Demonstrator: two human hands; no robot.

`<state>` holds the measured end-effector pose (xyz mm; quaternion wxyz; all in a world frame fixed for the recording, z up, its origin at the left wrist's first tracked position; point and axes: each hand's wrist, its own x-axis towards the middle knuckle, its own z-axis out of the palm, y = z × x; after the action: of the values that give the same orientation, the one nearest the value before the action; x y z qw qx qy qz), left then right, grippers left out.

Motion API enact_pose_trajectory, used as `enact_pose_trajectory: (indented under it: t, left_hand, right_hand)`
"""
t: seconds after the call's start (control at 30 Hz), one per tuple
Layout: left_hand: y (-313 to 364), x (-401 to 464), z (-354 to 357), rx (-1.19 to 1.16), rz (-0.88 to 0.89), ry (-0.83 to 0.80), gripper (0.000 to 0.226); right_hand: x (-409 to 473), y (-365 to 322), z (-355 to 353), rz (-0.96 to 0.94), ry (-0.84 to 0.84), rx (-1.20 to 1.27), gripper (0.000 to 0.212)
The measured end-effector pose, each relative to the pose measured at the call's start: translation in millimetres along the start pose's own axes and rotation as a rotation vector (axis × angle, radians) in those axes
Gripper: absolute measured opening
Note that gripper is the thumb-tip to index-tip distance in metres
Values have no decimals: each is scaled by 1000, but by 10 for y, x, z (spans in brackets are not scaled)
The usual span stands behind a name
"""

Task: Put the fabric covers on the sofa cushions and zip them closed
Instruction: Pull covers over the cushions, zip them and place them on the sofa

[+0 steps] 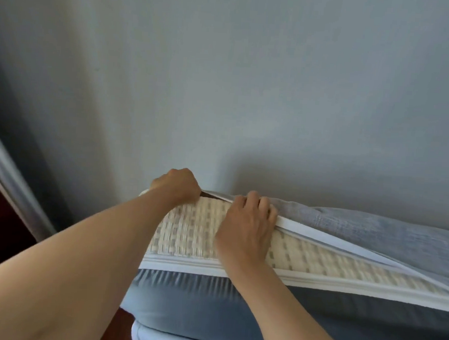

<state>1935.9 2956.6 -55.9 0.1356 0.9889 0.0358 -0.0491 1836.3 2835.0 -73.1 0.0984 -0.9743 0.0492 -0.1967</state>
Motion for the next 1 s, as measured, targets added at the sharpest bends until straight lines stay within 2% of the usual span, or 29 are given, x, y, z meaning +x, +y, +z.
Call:
enact_pose_trajectory:
  t: [0.07,0.17,0.27,0.37,0.5,0.6,0.7,0.8,0.9,1.0]
  left_hand:
    - [-168,81,-71,-46,79,-87,22]
    - [-371,97,-137,-160,242,-185,30]
    - [-525,156,-116,-248,346,-202,31]
    - [-557,207,-37,-364,380,-131,38]
    - [-528,154,35,-511,395,87,33]
    - [-531,66,52,-504,366,225,36]
    - [-550,-36,71,-452,370,389,45]
    - [-621,-166,78,-359,354,415,52]
    - [-684,-411,53,-280,413,430,56]
    - [-668,-730,30,-186,393,406,47]
  right_hand:
    - [69,-146,38,24,-31,-9,29]
    - [138,-251,115,54,-30,-5,25]
    - [192,-336,211,-38,2,18,31]
    - [291,-423,282,-53,4,-15,39]
    - [368,-534,354,-64,177,-23,25]
    - [362,-572,335,-69,282,-46,35]
    - [351,-536,341,-104,327,23,31]
    - [318,-508,374,-120,352,70,32]
    - [280,-476,360,-134,371,90,36]
    - [307,-422,383,-135,344,126,39]
